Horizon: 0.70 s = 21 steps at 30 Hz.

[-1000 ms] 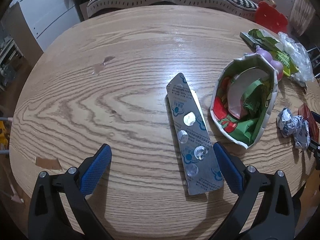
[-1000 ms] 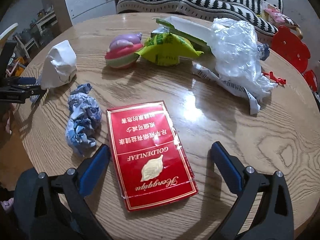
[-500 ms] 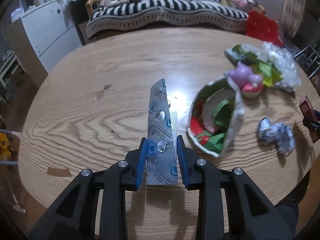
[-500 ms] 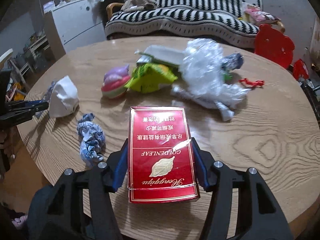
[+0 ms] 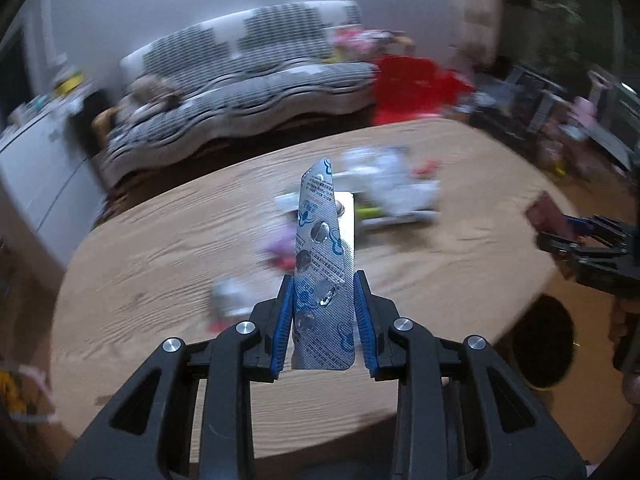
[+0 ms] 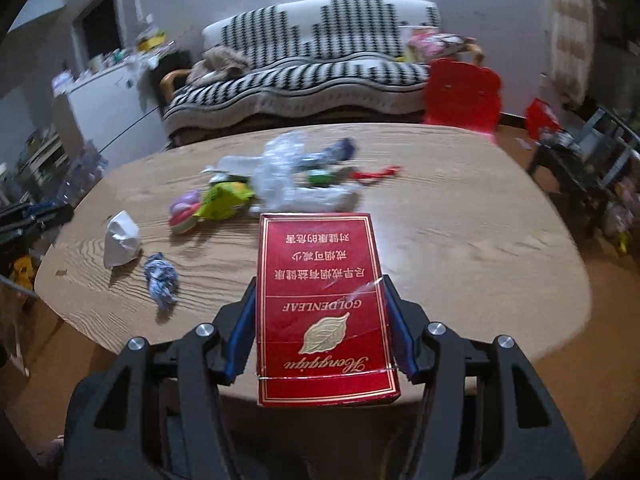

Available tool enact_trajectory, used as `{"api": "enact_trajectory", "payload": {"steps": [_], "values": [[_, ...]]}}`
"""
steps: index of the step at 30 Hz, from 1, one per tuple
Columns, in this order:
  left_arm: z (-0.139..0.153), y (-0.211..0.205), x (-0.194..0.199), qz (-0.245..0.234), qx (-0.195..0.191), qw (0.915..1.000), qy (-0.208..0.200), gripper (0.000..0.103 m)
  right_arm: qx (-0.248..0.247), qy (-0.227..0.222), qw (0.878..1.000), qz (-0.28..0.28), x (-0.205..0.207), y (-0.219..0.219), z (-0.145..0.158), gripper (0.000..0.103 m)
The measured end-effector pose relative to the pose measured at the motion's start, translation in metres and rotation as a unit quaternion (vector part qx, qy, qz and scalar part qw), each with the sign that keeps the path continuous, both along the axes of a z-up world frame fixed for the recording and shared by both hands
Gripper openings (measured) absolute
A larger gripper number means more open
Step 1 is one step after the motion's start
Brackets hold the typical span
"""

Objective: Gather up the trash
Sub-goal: 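Carry both items over the black bin and open both grippers to drop them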

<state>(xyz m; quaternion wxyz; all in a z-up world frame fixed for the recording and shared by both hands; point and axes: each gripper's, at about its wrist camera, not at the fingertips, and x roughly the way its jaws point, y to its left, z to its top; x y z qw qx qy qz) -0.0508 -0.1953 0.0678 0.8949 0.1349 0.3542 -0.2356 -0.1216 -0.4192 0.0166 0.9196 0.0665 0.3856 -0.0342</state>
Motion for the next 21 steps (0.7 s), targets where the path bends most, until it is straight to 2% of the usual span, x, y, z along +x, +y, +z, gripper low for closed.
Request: {"api": "enact_trajectory", "payload": {"steps": [3, 6, 8, 14, 18, 21], "values": [[-0.004, -0.056, -0.023, -0.052, -0.006, 0.9986, 0.008, 0.029, -0.008, -0.003, 0.999, -0.039, -0.038, -0.03, 0.007, 0.056], [-0.015, -0.119, -0.054, -0.112, -0.013, 0.9931, 0.032, 0.029, -0.012, -0.006, 0.996, -0.093, -0.082, -0.069, 0.01, 0.056], [-0.027, -0.161, -0.081, -0.156, -0.004, 0.9867, 0.045, 0.029, -0.01, -0.006, 0.992, -0.126, -0.112, -0.095, 0.009, 0.056], [-0.075, -0.24, -0.133, -0.226, 0.01, 0.9691, 0.098, 0.029, 0.013, 0.016, 0.979, -0.205, -0.181, -0.155, -0.012, 0.056], [-0.124, -0.274, -0.151, -0.24, 0.042, 0.9642, 0.106, 0.029, 0.041, 0.065, 0.971, -0.225, -0.201, -0.17, -0.066, 0.056], [-0.171, -0.29, -0.16, -0.239, 0.064, 0.9578, 0.147, 0.029, 0.071, 0.117, 0.961, -0.24, -0.2, -0.18, -0.119, 0.056]]}}
